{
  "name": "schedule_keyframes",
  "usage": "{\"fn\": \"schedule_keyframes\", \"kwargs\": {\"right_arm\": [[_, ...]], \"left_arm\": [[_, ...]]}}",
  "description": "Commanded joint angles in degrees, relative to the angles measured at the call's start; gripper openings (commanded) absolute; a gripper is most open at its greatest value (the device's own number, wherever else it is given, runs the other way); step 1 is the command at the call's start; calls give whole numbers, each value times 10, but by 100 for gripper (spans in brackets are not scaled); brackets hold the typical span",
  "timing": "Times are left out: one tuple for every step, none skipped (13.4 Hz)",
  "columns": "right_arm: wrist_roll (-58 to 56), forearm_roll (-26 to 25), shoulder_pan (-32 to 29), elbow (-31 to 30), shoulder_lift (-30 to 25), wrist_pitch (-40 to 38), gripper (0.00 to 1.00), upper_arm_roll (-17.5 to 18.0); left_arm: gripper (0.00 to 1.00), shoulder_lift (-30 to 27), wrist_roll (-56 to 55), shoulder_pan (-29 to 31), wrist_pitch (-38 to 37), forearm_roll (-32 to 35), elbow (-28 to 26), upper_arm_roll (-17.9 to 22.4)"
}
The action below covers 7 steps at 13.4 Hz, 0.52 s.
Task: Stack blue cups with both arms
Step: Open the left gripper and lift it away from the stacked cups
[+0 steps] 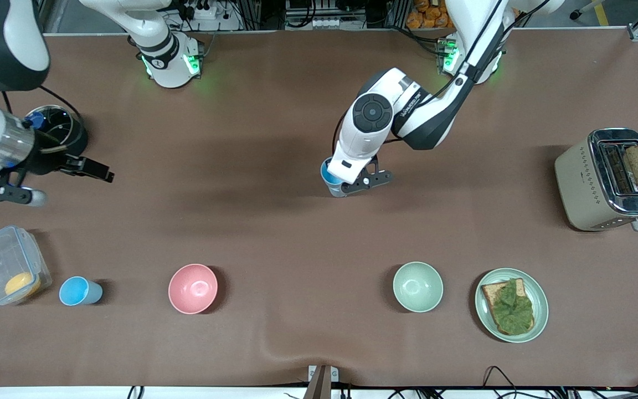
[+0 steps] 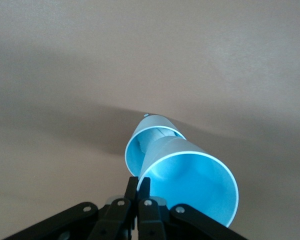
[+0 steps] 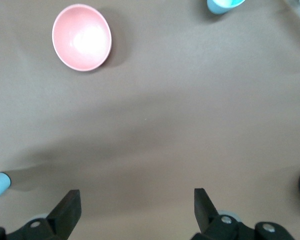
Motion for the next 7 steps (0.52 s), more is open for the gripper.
{"fn": "schedule_keyframes", "kwargs": {"right_arm": [[-21, -17, -26, 40, 12, -9, 100, 14], [-48, -19, -27, 40, 12, -9, 100, 14], [-64, -19, -31, 43, 11, -11, 100, 13], [-68, -21, -42, 52, 11, -12, 100, 13], [-69, -25, -42, 63, 11, -27, 100, 14], [-70, -28, -42, 77, 12, -43, 100, 14], [-70, -28, -41, 86, 12, -48, 100, 14]], "left_arm": [[0, -6, -20, -7, 26, 17, -19, 3], [0, -3, -20, -7, 26, 17, -22, 3], [0, -1, -20, -8, 27, 18, -25, 3], [0, 1, -20, -8, 27, 18, -26, 3], [0, 4, -20, -7, 27, 18, -26, 3], [22, 5, -20, -6, 27, 18, -23, 3], [99, 5, -20, -5, 27, 18, -19, 4]]}}
